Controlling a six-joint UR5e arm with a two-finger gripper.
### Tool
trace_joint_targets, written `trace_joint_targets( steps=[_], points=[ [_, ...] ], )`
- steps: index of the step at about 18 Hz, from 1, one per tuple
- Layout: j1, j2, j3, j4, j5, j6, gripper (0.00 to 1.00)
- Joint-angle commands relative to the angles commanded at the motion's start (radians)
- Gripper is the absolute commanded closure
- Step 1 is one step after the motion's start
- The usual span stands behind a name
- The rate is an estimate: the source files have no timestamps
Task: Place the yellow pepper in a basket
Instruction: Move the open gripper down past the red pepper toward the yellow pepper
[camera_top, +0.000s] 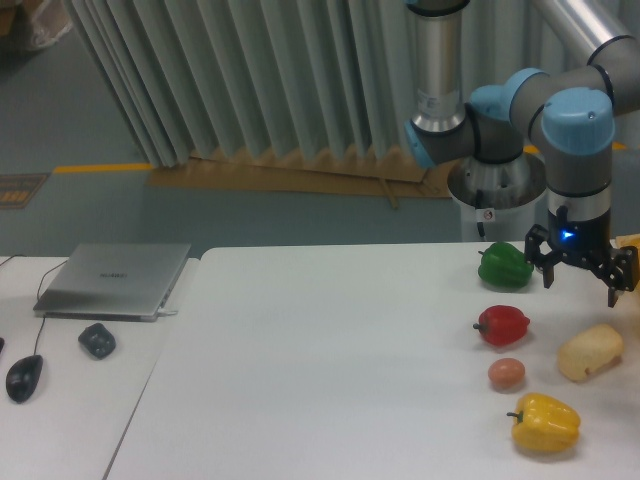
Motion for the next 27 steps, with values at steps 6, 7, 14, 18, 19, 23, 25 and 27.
trace_joint_targets(
  steps=[6,7,14,18,19,23,25,27],
  points=[
    [0.001,-0.002,0.0,0.0,0.0,0.001,0.0],
    [0.001,-0.002,0.0,0.0,0.0,0.001,0.0],
    [0.001,0.001,-0.002,0.003,-0.004,0.013,0.0],
    [0.001,0.003,-0.002,0.003,-0.004,0.01,0.0],
    [0.001,0.003,-0.002,0.002,-0.003,0.012,0.0],
    [-0.002,-0.002,-0.012,0.011,-0.004,0.009,0.0],
    [-0.002,-0.025,-0.012,0.047,-0.004,0.002,0.0],
    [-0.002,-0.025,-0.024,0.063,-0.006,0.007,0.0]
  ],
)
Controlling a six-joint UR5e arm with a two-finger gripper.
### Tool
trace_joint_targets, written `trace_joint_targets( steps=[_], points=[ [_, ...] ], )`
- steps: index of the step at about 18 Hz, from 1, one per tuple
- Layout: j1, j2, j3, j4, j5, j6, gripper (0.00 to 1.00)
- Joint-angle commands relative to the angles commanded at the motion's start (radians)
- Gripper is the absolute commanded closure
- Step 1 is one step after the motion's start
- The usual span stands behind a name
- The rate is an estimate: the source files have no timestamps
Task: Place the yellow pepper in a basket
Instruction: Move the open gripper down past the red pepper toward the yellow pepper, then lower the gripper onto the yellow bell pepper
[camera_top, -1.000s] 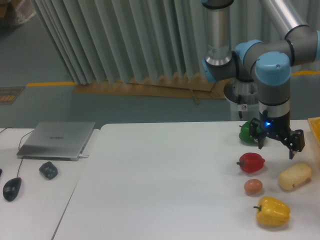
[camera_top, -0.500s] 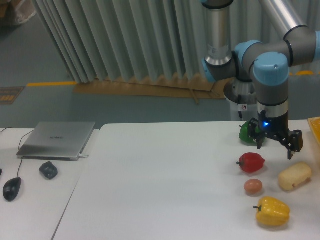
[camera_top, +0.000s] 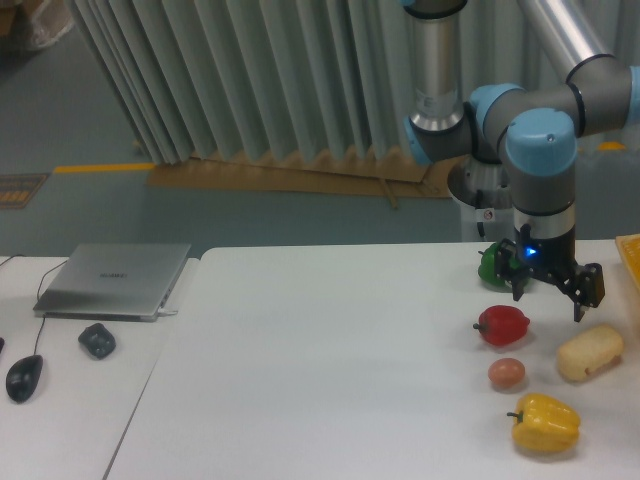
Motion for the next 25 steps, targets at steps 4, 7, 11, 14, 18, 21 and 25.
trace_joint_targets(
  steps=[4,7,11,14,18,21,25],
  points=[
    [-0.011,-0.021,0.014,0.006,0.003,-0.006,0.0],
    [-0.012,-0.028,0.015,0.037,0.002,-0.023,0.0],
    [-0.02,-0.028,0.001,0.069,0.018,-0.023,0.0],
    [-0.026,-0.038,0.018,0.069,0.015,0.0,0.0],
    [-0.052,-0.06,0.044,0.072,0.081,-0.001,0.0],
    [-0.066,-0.103,0.072,0.077,0.1,0.046,0.0],
    [-0.049,-0.132,0.078,0.075,-0.021,0.354,0.0]
  ],
)
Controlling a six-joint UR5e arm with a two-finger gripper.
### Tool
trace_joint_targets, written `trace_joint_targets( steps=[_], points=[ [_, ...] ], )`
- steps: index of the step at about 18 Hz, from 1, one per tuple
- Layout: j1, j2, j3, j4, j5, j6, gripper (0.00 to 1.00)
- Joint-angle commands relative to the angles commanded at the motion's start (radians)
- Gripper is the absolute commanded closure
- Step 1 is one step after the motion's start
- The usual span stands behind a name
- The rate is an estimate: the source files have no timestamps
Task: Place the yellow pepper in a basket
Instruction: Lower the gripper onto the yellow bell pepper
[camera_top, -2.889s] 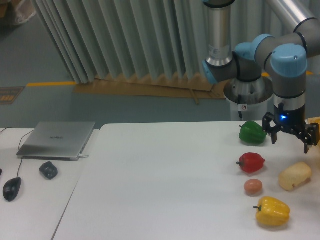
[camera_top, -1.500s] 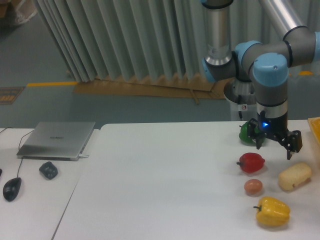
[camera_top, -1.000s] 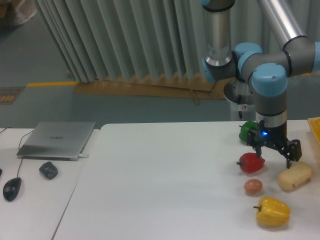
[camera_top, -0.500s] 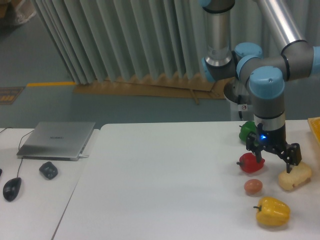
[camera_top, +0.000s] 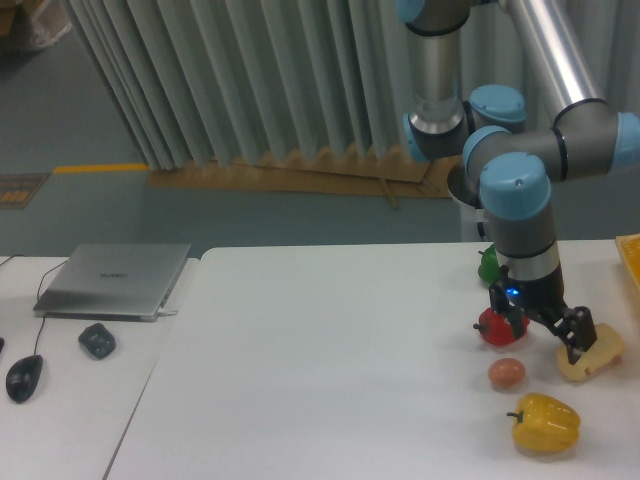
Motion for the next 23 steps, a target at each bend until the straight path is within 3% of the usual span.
trace_joint_targets(
  steps=[6,10,23],
  points=[
    [0.035,-0.015,0.014,-0.002,-0.027,0.148,0.0],
    [0.035,-0.037,0.067,0.002,-0.037,0.138,0.0],
    [0.023,-0.129,0.081,0.06,-0.042,0.095,0.0]
  ],
)
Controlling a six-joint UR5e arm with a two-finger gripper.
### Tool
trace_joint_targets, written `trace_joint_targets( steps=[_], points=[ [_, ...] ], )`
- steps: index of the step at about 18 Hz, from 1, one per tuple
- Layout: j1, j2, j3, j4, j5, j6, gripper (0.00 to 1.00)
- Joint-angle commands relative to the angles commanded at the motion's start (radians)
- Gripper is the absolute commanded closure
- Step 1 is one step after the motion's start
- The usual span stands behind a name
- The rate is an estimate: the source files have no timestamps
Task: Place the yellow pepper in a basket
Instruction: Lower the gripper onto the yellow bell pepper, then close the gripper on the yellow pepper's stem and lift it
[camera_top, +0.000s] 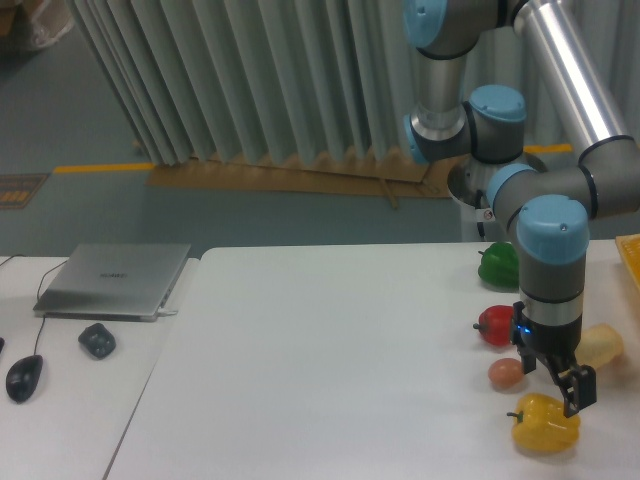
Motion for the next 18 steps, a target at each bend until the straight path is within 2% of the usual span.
trace_joint_targets(
  steps=[18],
  points=[
    [-0.017,-0.046,0.023,0.009,0.003,0.006,0.0]
  ],
)
